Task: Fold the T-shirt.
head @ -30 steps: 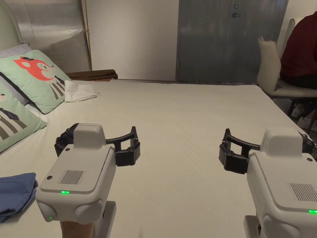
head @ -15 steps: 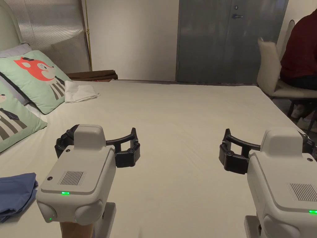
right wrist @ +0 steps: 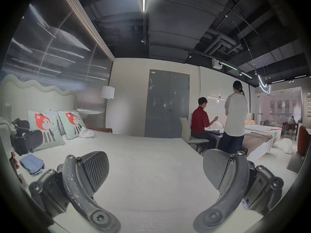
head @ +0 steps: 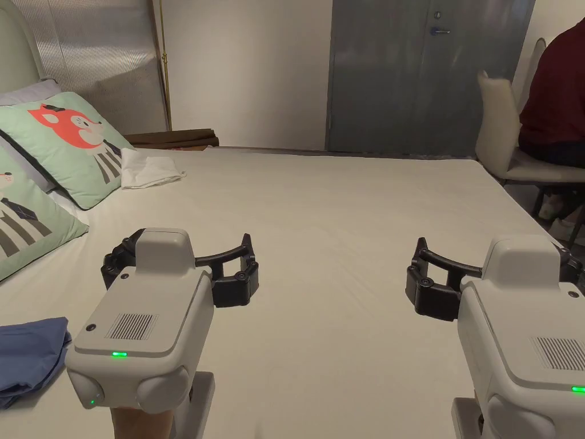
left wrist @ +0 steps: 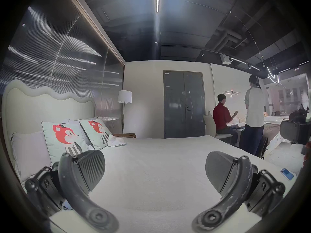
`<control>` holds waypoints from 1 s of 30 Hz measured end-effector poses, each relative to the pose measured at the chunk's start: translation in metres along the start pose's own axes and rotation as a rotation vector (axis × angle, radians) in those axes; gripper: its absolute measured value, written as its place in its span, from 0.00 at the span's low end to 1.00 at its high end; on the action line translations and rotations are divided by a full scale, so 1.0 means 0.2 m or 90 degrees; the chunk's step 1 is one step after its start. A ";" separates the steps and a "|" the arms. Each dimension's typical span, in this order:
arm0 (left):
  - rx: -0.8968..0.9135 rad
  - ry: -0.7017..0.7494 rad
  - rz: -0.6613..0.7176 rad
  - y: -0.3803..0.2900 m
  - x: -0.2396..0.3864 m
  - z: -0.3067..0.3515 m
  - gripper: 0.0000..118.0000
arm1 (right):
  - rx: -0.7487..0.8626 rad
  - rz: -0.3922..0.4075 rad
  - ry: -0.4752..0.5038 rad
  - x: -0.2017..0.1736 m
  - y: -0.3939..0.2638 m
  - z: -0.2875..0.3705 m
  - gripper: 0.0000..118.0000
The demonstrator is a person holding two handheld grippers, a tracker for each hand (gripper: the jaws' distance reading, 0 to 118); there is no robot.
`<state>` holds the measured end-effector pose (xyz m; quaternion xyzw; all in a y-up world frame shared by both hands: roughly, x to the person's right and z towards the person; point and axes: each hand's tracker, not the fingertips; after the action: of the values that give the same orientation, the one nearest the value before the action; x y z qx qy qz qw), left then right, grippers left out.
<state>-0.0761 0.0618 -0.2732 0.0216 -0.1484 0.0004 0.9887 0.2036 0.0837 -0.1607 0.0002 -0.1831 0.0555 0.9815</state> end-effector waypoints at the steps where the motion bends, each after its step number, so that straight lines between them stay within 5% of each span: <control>1: 0.000 -0.001 0.000 0.00 0.00 0.00 0.98 | -0.001 -0.001 0.001 0.00 0.00 0.00 0.95; 30: -0.006 -0.007 -0.006 0.00 0.00 -0.01 0.98 | -0.015 -0.004 0.006 0.00 0.00 -0.02 0.95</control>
<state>-0.0756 0.0613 -0.2753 0.0180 -0.1536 -0.0052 0.9880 0.2048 0.0841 -0.1634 -0.0111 -0.1795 0.0505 0.9824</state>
